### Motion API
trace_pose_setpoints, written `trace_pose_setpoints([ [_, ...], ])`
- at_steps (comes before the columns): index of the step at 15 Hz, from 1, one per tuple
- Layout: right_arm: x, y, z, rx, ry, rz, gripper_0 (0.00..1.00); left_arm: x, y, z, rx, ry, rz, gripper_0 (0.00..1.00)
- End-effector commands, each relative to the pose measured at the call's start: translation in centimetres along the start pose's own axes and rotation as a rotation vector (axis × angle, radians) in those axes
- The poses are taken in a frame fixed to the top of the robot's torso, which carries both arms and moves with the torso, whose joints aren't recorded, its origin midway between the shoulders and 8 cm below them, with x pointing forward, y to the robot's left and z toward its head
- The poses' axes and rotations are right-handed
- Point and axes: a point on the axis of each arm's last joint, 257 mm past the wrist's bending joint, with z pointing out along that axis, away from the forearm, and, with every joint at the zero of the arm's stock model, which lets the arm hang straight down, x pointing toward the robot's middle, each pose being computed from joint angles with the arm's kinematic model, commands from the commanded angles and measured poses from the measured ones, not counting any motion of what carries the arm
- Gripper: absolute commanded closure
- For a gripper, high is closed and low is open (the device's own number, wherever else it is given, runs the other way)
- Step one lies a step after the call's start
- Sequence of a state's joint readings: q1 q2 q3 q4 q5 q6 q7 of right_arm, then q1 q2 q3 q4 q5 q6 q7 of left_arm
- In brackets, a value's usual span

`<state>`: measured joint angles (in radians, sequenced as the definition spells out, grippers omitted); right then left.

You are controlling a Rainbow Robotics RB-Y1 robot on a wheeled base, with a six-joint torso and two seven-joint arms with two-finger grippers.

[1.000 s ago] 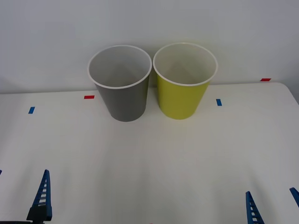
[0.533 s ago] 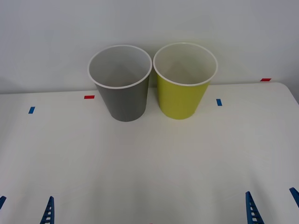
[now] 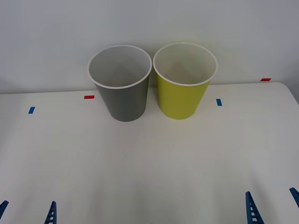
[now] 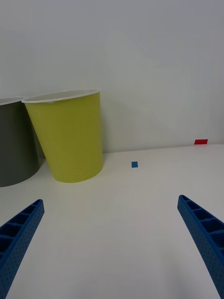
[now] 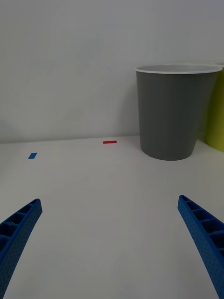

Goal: Put cans in the gray bin and PET bottles in the light green bin.

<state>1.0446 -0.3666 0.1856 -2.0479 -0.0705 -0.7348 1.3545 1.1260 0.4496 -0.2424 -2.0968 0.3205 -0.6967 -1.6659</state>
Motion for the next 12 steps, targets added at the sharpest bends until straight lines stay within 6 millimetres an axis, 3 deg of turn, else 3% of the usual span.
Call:
trace_pose_setpoints([
  [1,0.00,0.00,0.00,0.000,0.000,0.000,0.00,0.00,0.00,0.00,0.000,0.000,0.000,0.00],
  [12,0.00,0.00,0.00,0.000,0.000,0.000,0.00,0.00,0.00,0.00,0.000,0.000,0.000,0.00],
])
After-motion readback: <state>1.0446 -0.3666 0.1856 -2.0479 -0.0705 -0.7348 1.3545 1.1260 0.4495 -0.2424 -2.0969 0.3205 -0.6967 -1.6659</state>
